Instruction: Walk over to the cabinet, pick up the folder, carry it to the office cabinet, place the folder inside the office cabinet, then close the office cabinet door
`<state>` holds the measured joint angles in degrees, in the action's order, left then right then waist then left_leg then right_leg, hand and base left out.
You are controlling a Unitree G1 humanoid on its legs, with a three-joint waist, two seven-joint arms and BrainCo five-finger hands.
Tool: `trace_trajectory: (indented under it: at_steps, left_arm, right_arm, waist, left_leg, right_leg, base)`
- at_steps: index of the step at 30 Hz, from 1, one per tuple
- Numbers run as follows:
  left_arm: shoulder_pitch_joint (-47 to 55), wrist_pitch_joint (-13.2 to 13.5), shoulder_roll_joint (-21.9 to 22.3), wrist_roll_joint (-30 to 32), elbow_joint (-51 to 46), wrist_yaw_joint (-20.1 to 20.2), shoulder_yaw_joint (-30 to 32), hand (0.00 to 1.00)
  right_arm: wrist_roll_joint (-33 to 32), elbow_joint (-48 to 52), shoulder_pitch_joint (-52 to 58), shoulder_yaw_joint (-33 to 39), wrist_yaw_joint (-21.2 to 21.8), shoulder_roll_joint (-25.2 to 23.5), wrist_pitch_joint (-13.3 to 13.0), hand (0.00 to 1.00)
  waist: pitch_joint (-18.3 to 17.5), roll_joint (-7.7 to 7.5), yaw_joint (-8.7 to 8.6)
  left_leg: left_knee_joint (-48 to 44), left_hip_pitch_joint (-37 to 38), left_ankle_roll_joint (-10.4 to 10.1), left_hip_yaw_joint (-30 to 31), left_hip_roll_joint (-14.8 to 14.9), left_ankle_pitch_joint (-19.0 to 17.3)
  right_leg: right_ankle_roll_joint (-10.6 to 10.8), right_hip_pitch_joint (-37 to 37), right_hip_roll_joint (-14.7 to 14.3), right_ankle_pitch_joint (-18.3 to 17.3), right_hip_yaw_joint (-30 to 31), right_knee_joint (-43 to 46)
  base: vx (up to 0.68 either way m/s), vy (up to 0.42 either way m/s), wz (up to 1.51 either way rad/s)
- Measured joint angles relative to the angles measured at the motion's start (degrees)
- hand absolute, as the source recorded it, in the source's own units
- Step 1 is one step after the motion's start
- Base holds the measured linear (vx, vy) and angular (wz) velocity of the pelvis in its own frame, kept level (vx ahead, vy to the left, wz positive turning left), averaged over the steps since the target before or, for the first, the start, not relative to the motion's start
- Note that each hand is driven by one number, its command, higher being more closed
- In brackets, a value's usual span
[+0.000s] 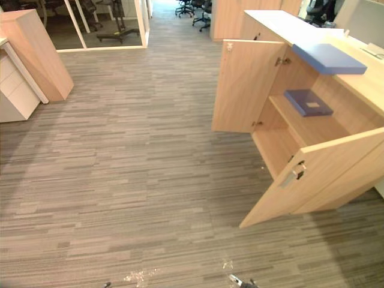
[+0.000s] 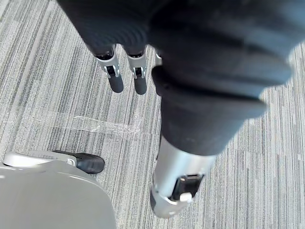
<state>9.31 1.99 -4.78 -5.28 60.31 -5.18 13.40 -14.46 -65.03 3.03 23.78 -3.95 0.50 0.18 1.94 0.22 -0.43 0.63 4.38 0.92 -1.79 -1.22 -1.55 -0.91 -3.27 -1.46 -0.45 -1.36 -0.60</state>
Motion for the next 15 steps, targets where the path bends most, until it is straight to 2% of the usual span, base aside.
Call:
trace_trajectory:
  at_steps: [10, 15]
  left_arm:
    - [0.01, 0.73, 0.04, -0.90, -0.02, 0.57, -0.27, 0.00]
    - [-0.04, 1.25, 0.03, 1.21, -0.20, -1.14, -0.90, 0.00]
  right_arm:
    - [0.01, 0.01, -0.45, 1.35, 0.04, -0.22, -0.06, 0.00]
    - [0.01, 0.02, -0.47, 1.12, -0.40, -0.22, -0.16, 0.00]
  waist:
    - [0.96, 0.01, -0.01]
    - [1.00, -0.03, 0.00]
  left_leg:
    - [1.63, 1.46, -0.29, -0.19, 0.13, 1.11]
    - [2.86, 1.75, -0.10, -0.07, 0.09, 1.62]
  right_leg:
    - [0.21, -0.27, -0.12, 0.07, 0.11, 0.01]
    - [0.19, -0.21, -0.14, 0.10, 0.03, -0.25]
  base:
    - [-0.06, -0.005, -0.01]
    - [0.00, 0.000, 0.00]
